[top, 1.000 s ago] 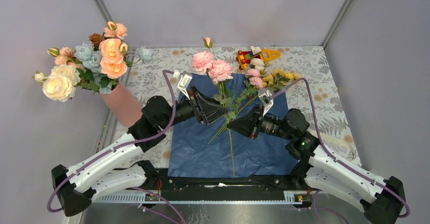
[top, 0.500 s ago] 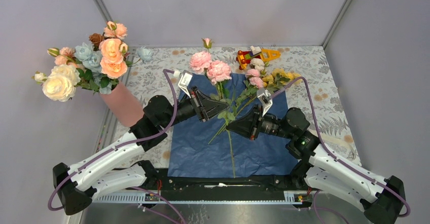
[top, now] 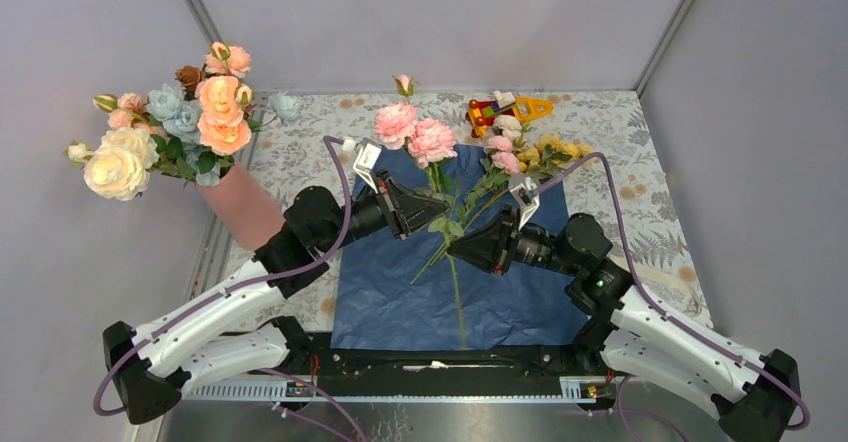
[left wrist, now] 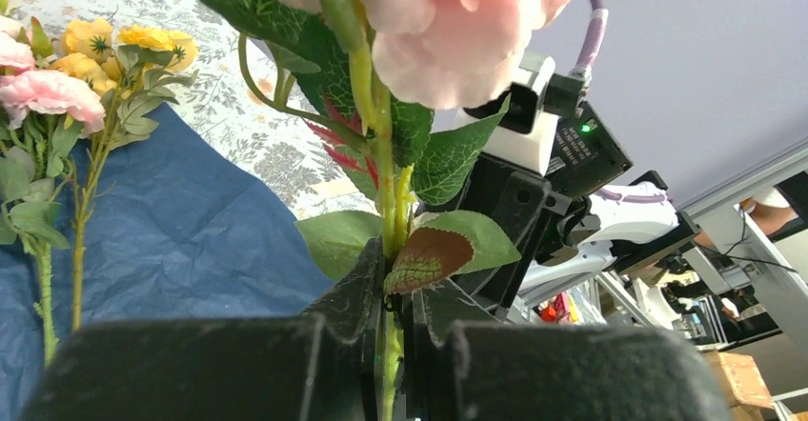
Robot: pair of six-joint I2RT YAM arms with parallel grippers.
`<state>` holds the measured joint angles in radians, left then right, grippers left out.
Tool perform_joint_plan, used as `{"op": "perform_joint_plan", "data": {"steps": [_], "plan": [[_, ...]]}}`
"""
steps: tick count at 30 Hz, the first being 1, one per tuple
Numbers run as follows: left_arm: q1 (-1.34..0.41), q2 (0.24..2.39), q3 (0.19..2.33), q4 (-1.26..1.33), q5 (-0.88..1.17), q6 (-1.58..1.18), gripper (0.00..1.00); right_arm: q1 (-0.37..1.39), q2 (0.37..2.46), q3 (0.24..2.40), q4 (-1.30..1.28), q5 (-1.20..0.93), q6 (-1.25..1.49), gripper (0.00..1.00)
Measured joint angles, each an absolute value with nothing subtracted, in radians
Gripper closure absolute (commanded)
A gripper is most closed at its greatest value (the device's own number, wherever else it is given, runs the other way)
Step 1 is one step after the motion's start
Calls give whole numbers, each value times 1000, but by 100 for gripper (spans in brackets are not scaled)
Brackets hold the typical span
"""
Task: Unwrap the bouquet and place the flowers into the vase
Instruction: Insert the fake flower into the vase.
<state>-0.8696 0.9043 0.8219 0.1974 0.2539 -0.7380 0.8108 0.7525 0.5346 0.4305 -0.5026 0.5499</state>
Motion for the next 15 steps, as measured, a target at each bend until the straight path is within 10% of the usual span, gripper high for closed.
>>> {"op": "perform_joint_plan", "data": {"steps": [6,15], "plan": [[-870,902,884,73,236,-633,100,812,704,534,385,-432,523,24],[-823,904,1076,-243,182,-371,100,813,642,535,190,-220,470,0]]}}
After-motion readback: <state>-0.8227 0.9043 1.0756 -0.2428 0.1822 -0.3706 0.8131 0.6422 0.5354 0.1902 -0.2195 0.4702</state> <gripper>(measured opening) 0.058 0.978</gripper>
